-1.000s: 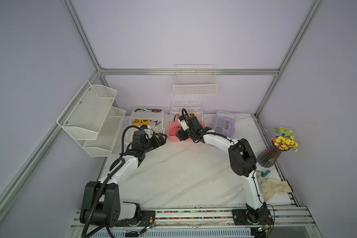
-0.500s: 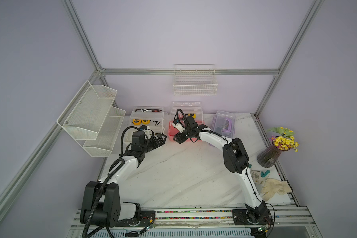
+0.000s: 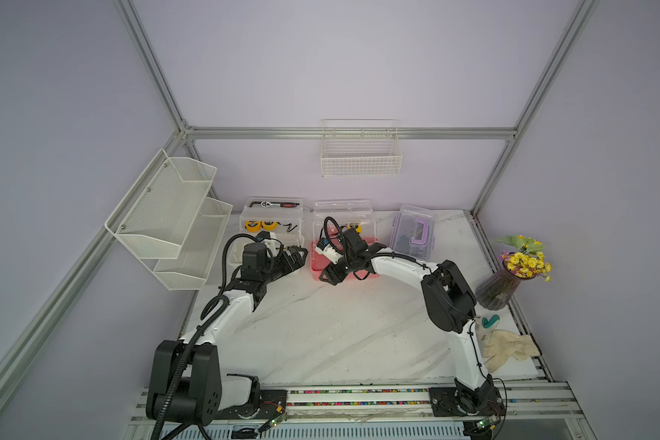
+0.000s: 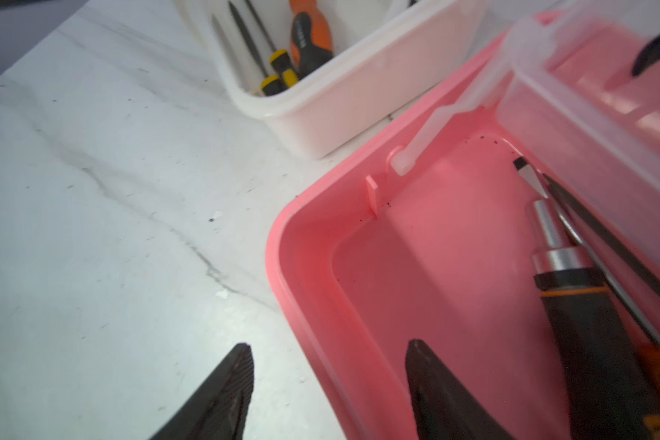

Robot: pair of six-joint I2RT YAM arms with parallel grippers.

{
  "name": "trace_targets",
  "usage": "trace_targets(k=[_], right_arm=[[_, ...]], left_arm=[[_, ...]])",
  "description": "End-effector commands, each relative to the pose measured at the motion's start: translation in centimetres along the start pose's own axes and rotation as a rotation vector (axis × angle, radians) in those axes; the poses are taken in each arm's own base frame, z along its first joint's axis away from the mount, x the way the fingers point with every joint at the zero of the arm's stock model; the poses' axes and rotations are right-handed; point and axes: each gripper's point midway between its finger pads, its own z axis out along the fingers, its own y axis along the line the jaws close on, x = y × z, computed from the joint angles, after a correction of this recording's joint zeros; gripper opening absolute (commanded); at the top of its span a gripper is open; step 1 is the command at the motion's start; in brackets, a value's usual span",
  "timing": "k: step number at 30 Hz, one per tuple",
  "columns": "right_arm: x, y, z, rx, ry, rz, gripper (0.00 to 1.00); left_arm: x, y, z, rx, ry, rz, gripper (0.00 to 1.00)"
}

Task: Close toolboxes
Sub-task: Move the toolbox to the center of the board.

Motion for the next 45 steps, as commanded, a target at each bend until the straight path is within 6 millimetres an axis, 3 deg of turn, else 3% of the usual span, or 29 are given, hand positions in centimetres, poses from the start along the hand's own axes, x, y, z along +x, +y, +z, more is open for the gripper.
trace_targets(k=[1,8,13,16,19,24,31,34,39,45], right_arm=[[1.3,5.5,-0.2,-0.127,0.01,0.041,0.67],[4.0,11.6,0.4,-0.222,0.055,0.089,0.66],[2.0,16.2,0.0,-0.31,-0.001,0.064,0.66],[0.4,16.7,-1.0,-0.309,-0.051,0.057,0.66],[-1.0,15.3,-2.4,-0.214,-0.096,0.055,0.66],[-2.8,10.4,-6.6,-0.079,-0.157,0.13,0.66],[-5.7,0.0,-16.0,0.164,-0.371,0.346,0.63],[-5.9,-4.9,-18.7,0.309,-0.428,0.435,0.63],[-4.7,-13.2,-21.3,0.441,-0.483,0.614,0.6],[-3.5,-20.2,-20.7,0.458,-0.475,0.722,0.49]], left_arm=[[0.0,0.1,-1.2,-0.003,-0.027,-0.003,1.0],[0.0,0.9,-2.8,-0.068,-0.059,0.0,1.0],[0.1,1.7,-4.0,-0.11,-0.086,-0.005,1.0],[0.3,2.0,-4.3,-0.125,-0.085,-0.012,1.0],[0.6,2.3,-4.4,-0.136,-0.081,-0.019,1.0],[1.6,2.7,-3.6,-0.13,-0.032,-0.033,1.0],[3.7,3.2,-3.0,-0.121,0.029,-0.067,1.0],[5.5,3.1,-2.8,-0.122,0.066,-0.053,1.0],[9.4,3.2,-2.1,-0.172,0.143,-0.005,1.0],[12.4,2.9,-2.0,-0.201,0.195,0.036,1.0]])
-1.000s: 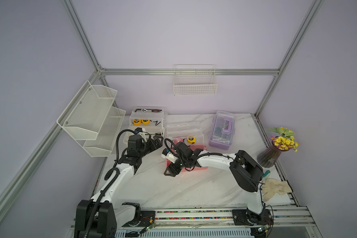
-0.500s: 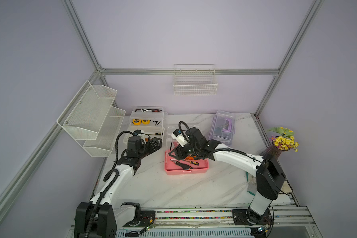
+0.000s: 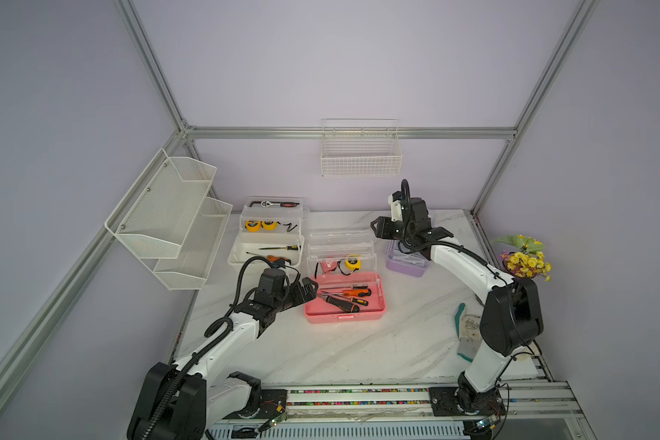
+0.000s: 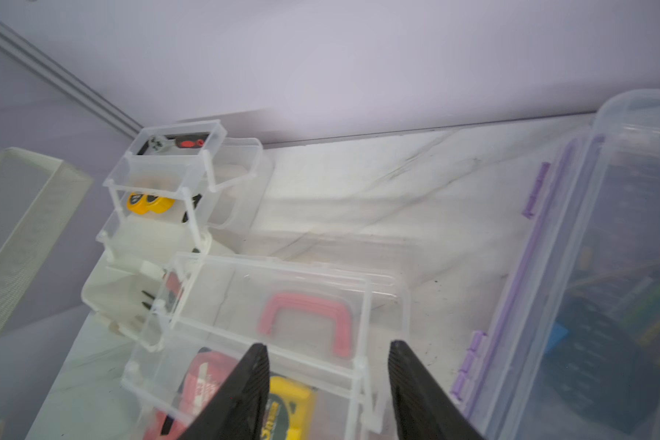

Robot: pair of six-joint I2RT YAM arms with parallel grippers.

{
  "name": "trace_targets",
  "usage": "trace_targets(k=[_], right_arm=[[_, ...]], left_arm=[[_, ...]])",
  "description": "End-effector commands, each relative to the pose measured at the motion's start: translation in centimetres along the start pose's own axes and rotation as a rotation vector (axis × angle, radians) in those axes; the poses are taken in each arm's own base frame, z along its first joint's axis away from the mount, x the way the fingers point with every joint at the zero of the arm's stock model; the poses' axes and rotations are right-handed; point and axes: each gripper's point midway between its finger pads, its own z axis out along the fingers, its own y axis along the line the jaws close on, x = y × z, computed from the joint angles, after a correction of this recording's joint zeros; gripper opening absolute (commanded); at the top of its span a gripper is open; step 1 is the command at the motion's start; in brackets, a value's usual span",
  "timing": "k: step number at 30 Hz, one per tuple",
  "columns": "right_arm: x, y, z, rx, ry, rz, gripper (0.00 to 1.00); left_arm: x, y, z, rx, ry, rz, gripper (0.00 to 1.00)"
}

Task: Close toolboxes
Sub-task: Move the toolbox to the center of the board.

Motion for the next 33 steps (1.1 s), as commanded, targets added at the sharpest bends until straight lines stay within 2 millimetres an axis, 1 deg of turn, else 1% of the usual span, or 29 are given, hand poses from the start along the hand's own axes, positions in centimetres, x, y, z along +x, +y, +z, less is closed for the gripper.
trace_targets(k=[1,2,4,7,11,14,18,20,24,26,31,33], right_arm=[[-0.8,-2.5,1.8,0.018,0.017,0.066,0.48],[-0.9,-3.2,2.5,0.011,0.029,0.077,0.47],[-0.4,-4.3,4.2,0.006,0.067,0.093,0.44],[0.4,-5.1,6.5,-0.007,0.124,0.085,0.4],[2.1,-5.7,9.1,-0.024,0.198,0.091,0.32],[3.3,-5.5,10.0,-0.054,0.236,0.098,0.28],[4.7,-5.6,9.8,-0.064,0.271,0.098,0.28],[5.4,-5.3,9.5,-0.066,0.288,0.089,0.28],[6.9,-5.1,9.2,0.014,0.315,0.059,0.31],[8.0,-5.8,8.9,0.086,0.345,0.058,0.31],[8.2,-9.4,7.8,0.318,0.332,0.028,0.33],[8.0,-9.9,7.5,0.352,0.344,0.011,0.34]], left_arm=[[1.0,0.9,0.3,-0.055,-0.003,-0.005,1.0],[1.2,0.9,0.3,-0.059,-0.002,-0.003,1.0],[1.5,1.2,0.5,-0.071,0.002,-0.011,1.0],[1.6,1.6,0.8,-0.089,0.006,-0.015,0.98],[1.6,1.6,1.6,-0.097,0.028,-0.012,0.97],[1.8,1.8,2.2,-0.105,0.047,-0.045,0.97],[1.3,1.7,2.6,-0.112,0.048,-0.045,0.98],[1.0,1.9,2.6,-0.122,0.04,-0.047,0.98],[0.2,2.9,2.5,-0.148,0.023,-0.087,0.98],[0.0,2.9,2.4,-0.144,0.022,-0.089,0.98],[-0.7,2.8,2.1,-0.15,0.01,-0.076,0.99],[-1.0,2.8,2.0,-0.151,0.007,-0.075,0.99]])
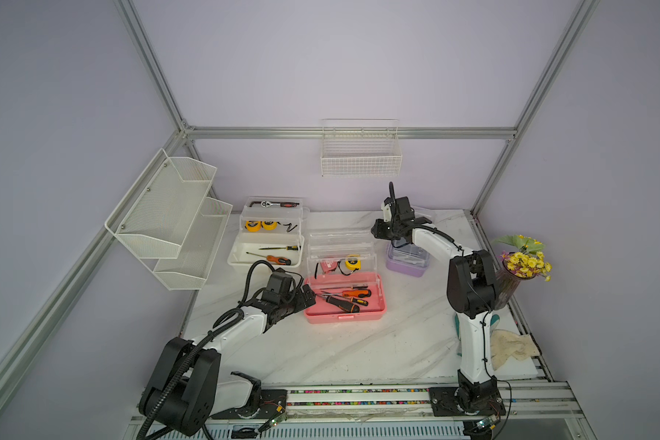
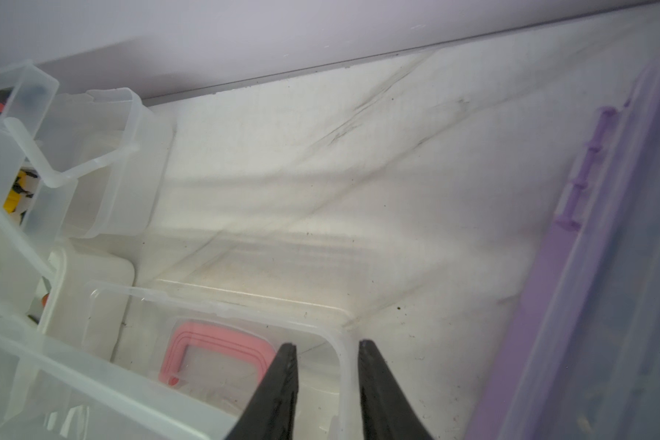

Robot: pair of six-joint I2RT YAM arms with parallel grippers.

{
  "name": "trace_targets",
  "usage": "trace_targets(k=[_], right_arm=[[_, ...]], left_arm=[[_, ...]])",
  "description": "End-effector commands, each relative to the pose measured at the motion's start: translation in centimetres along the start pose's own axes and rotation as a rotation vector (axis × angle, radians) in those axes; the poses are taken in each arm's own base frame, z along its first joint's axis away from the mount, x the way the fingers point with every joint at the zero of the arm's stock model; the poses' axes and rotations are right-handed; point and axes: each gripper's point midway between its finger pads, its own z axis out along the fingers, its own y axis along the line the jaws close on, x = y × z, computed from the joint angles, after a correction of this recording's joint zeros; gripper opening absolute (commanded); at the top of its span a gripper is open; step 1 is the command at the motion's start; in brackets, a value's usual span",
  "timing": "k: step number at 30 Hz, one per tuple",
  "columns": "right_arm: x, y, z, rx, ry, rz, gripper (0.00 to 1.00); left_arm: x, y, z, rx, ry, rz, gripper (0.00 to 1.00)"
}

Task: Close toolboxes
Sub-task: Move the toolbox to the center of the board.

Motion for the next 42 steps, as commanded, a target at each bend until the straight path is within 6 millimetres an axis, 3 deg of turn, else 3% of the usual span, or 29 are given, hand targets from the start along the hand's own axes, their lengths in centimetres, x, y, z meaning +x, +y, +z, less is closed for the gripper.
trace_targets(k=[1,10,22,26,39,42], right_arm=[[4.2,-4.9,-0.1,0.218,0.155,0.011,0.34],[6.0,-0.5,2.2,0.029,0.248,-0.033,0.35],[6.8,-0.9,5.4,0.033,0.275,0.029,0.36],[6.9,-2.4,4.6,0.125,0.284,0.006,0.36],[7.0,-8.8,-1.0,0.391,0.308,-0.044,0.37],[6.2,-9.0,-1.9,0.386,0.284,-0.049,0.37]], left_arm=[[-2.6,-1.7,-0.7,0.027,-0.059,0.002,0.99],[-3.5,-2.3,-1.0,0.038,-0.077,0.006,0.99],[-5.0,-1.2,-2.2,0.027,-0.118,0.002,1.0],[-4.5,-1.1,-2.2,0.031,-0.105,0.009,1.0],[-2.8,0.4,-2.7,-0.035,-0.04,0.098,1.0],[-2.7,0.8,-3.1,-0.047,-0.049,0.097,1.0]])
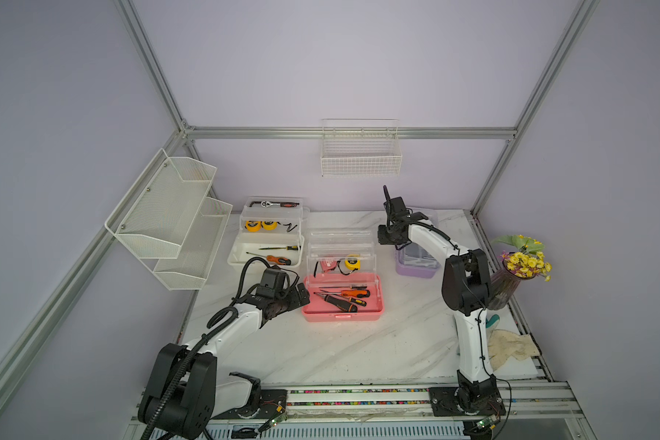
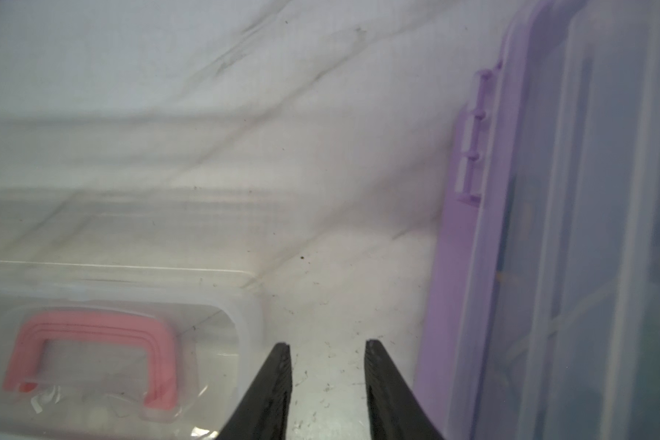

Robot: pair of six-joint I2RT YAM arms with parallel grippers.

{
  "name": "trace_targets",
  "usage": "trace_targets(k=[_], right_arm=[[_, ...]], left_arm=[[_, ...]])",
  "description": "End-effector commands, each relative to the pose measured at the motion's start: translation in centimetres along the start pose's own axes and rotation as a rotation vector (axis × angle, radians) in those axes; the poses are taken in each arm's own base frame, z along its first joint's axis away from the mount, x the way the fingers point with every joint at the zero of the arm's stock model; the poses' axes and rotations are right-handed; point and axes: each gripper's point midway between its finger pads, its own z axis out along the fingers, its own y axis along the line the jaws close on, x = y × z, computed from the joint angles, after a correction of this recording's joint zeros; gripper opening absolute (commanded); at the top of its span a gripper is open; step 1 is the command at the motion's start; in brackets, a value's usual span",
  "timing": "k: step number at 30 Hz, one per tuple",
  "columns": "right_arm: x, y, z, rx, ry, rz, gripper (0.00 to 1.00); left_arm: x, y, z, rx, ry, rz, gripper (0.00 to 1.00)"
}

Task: Close toolboxes
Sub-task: Move the toolbox to the center of the board.

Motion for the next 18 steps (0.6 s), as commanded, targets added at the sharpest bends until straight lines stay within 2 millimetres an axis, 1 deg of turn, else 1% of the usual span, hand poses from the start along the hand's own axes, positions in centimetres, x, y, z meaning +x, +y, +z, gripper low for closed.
trace_targets(k=[1,3,7,10,12,14,18], right_arm=[[3.2,-3.3,0.4,0.081,0.119,0.001,0.37],[2.4,-1.9,-0.2,0.003,0.088,0.009,0.37],[0.9,1.7,-1.5,-0.215,0.002,0.059,0.37],[0.4,4.3,-2.6,-0.374,-0.035,0.096,0.37],[0.9,5.3,-2.2,-0.415,-0.011,0.095,0.37],[1.6,5.4,-1.2,-0.384,0.004,0.08,0.37],[3.1,6.6,0.2,-0.388,0.041,0.067,0.37]], left_arm=[[-1.7,-0.5,-1.6,0.007,-0.062,0.027,1.0],[-1.9,-0.6,-1.7,0.007,-0.07,0.028,1.0],[-2.6,-0.5,-1.7,-0.011,-0.083,0.009,1.0],[-2.9,-0.4,-1.6,-0.016,-0.082,0.0,1.0],[-3.3,-0.5,-1.7,-0.017,-0.088,0.001,1.0],[-3.5,-0.5,-1.7,-0.02,-0.092,0.004,1.0],[-3.7,-0.3,-1.6,-0.027,-0.091,-0.004,1.0]])
